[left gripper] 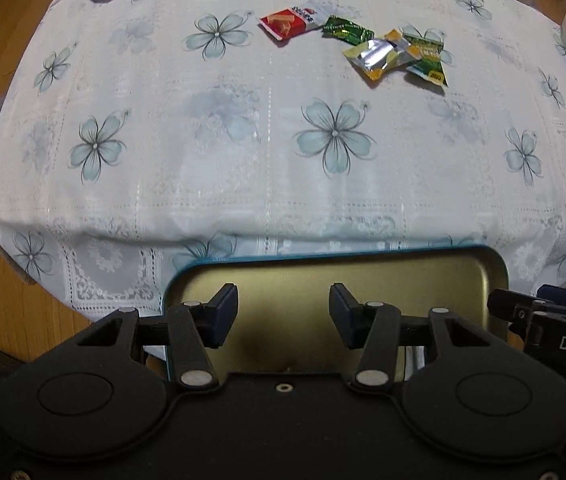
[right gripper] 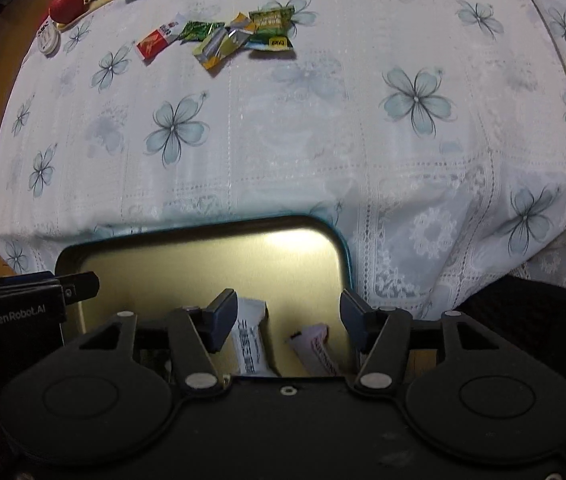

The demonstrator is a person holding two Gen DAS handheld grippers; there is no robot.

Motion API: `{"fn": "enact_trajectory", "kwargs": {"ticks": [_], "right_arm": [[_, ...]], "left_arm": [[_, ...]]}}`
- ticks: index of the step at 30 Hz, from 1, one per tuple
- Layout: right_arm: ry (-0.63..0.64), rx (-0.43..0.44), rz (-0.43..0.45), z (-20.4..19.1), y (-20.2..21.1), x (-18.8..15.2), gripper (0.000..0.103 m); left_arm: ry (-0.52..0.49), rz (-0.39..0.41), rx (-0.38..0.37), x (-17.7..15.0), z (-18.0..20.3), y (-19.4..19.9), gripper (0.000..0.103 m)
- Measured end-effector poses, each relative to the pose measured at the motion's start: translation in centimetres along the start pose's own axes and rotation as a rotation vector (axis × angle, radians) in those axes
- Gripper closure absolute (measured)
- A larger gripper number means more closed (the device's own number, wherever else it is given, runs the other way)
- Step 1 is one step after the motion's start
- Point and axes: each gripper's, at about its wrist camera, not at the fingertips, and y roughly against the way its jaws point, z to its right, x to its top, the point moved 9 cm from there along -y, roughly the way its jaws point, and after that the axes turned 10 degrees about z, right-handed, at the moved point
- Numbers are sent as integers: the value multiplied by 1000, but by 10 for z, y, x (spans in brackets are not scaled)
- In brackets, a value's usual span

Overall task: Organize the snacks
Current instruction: 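Move both open tools back toward the remaining snacks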

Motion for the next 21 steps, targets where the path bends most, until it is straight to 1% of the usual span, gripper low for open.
{"fn": "enact_trajectory", "kwargs": {"ticks": [2,5,10,13,17,21], "right_arm": [[-8,0,15,-1,-6,19,38],[-23,-23,22,-1,-18,46,38],[-43,-45,-3,1,-47,84,38],[-56,-61,-4,0,-61,104,38],[-78,-69,7,-2,-77,136,38],[-127,-71,23,0,-93,166,39]], "left_arm": [[7,12,3,15,-2,-5,47],[26,30,2,37,-4,-15,46],[65,72,-12,72,-7,-30,46],[91,97,-17,92,-10,-41,47],[116,130,-20,112,-14,-56,47],[120,149,-6,123,-18,-69,47]]}}
